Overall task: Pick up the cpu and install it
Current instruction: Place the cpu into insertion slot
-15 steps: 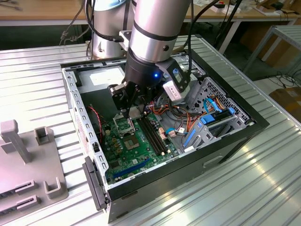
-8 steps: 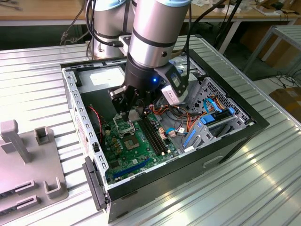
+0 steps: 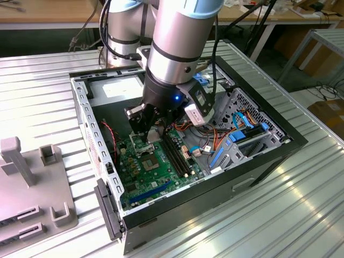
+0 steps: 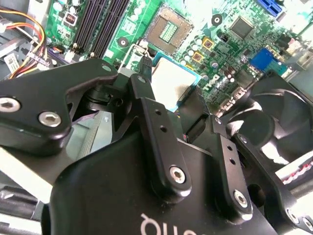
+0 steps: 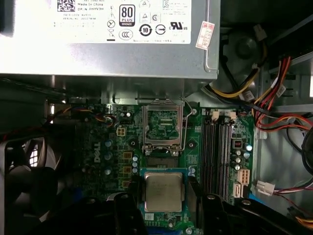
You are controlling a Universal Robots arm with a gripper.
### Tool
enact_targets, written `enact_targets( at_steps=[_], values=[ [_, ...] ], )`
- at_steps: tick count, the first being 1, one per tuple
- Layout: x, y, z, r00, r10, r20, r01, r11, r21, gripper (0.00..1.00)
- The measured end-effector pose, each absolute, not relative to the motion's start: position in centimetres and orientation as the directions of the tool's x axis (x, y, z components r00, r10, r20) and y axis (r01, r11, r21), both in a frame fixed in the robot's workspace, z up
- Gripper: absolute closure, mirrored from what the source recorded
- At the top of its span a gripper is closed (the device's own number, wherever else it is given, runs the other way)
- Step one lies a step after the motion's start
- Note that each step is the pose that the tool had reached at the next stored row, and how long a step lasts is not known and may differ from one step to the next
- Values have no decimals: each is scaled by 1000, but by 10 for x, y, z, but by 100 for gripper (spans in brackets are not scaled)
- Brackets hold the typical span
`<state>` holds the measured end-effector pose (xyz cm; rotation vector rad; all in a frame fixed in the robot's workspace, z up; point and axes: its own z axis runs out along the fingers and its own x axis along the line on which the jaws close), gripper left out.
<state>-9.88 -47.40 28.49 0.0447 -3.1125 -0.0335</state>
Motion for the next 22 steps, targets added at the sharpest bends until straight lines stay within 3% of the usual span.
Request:
enact_targets(
  at_steps=[10, 22],
  values=[
    [-95, -475, 264, -999, -28, 28, -27, 999, 22, 53],
    [-95, -476, 261, -1000, -7, 28, -7, 1000, 22, 53]
  ],
)
